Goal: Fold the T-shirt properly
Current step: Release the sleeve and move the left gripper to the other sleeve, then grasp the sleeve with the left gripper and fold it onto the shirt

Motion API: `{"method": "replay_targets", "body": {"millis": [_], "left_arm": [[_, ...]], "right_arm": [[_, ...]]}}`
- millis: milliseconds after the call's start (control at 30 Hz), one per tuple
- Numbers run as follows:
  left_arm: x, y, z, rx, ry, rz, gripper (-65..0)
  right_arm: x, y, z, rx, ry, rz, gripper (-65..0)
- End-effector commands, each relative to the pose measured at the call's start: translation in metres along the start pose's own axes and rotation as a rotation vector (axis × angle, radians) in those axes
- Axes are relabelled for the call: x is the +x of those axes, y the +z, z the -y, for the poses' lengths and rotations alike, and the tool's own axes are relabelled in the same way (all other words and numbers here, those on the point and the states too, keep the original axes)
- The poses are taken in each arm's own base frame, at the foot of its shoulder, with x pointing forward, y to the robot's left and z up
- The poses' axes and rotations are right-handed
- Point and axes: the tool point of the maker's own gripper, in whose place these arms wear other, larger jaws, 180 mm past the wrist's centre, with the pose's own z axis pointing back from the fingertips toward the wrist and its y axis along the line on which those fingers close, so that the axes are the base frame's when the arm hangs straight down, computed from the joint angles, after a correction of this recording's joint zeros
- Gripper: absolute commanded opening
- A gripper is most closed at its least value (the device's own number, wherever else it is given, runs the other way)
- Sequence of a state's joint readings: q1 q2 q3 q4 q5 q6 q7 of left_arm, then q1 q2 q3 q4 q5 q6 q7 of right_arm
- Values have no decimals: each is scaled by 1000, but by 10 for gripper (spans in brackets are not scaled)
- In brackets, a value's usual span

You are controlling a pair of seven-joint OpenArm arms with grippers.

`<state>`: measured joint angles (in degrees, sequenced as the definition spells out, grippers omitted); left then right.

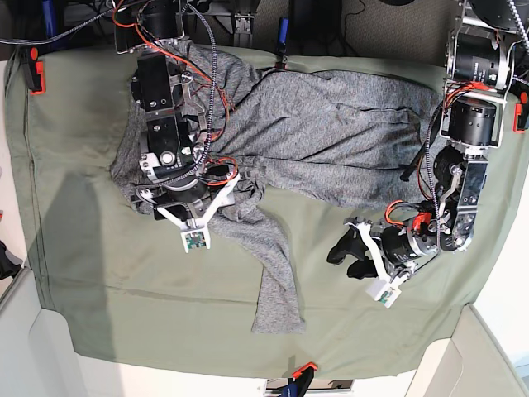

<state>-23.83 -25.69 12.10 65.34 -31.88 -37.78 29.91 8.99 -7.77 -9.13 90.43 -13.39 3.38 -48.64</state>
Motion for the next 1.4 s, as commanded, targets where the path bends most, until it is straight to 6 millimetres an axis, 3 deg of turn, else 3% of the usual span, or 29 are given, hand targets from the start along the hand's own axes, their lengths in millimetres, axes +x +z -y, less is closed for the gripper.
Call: {"method": "replay_targets", "body": {"millis": [0,167,300,500,633,733,933,1100,1200,1367], "left_arm": [[30,0,-4,1,-7,73,-274],[34,-23,-1,-6,77,73,-274],[36,-26,-11,6,103,63,-274],[52,-26,-13,-3,124,98,-274],[54,-28,-11,-8,126,103,-274],[56,-30,-7,-22,142,111,-274],[61,-54,26,-75,177,126,-274],[37,-79,33,-8,207,66,-274],[26,-86,24,84,188,37,-274],[28,-86,15,134,161,35,-274]], "right_arm": [[16,4,1,2,-21,50,-323],[2,9,-36,166,-50,38,-323],[-1,17,-75,253,26,53,-323],[12,36,-105,313,94,114,-323],[19,41,-103,308,94,135,-323],[24,47,-90,245,104,164,-323],[26,59,-62,165,59,193,-323],[7,68,-45,128,8,173,-323],[-3,77,-35,107,4,168,-325],[-23,88,-29,97,17,144,-325]]}}
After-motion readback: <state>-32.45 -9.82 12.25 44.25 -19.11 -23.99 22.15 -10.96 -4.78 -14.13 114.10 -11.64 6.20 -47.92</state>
